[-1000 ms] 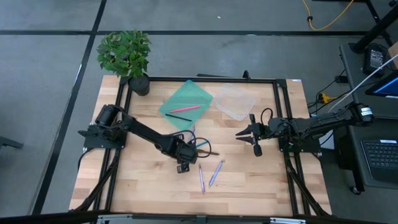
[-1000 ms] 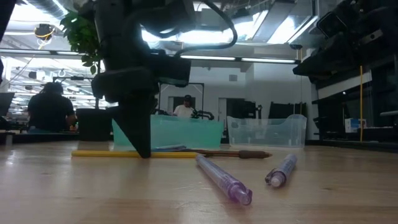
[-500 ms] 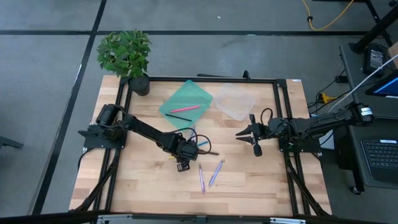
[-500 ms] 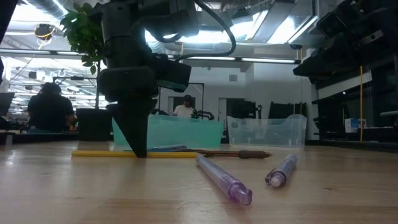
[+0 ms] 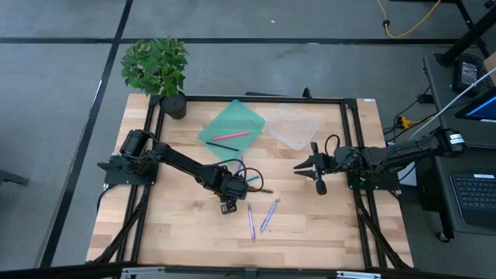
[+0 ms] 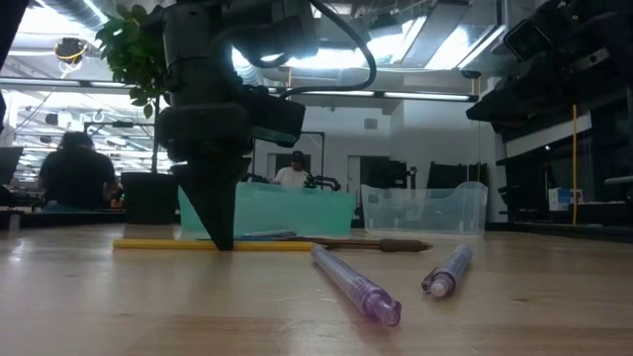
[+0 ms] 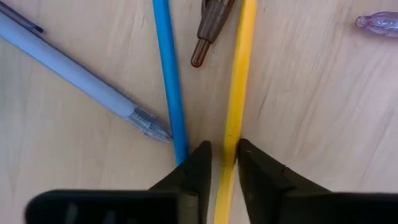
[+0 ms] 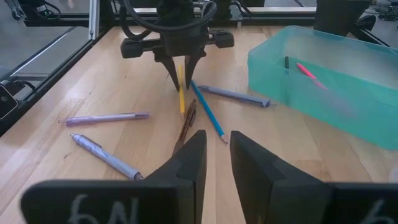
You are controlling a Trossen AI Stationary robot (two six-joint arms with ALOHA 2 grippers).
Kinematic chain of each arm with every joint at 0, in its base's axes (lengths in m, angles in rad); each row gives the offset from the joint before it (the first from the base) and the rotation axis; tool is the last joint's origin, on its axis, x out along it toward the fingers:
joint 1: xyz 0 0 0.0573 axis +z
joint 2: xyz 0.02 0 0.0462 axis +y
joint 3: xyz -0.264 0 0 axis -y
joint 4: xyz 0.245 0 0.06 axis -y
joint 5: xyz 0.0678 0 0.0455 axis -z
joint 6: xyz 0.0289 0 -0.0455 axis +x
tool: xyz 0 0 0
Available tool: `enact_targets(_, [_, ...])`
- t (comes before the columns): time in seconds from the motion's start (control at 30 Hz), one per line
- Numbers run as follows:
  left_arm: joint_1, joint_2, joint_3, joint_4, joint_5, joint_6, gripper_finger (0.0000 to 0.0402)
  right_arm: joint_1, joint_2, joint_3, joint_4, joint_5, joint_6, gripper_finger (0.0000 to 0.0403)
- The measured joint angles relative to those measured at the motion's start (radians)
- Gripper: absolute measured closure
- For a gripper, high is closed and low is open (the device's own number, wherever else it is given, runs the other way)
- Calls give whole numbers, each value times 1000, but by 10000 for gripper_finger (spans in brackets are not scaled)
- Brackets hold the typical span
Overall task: Sort pens & pencils
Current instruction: Put the yellow pencil into the blue bin
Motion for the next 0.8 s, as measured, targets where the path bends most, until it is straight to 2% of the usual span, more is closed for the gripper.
enact_targets(0.2, [-1, 0, 0, 4, 5, -20, 390, 0, 0, 0, 0, 0, -1, 328])
enact_targets(0.8, [-28, -5, -3, 10, -66, 56, 399, 0, 0, 0, 0, 0, 0, 328])
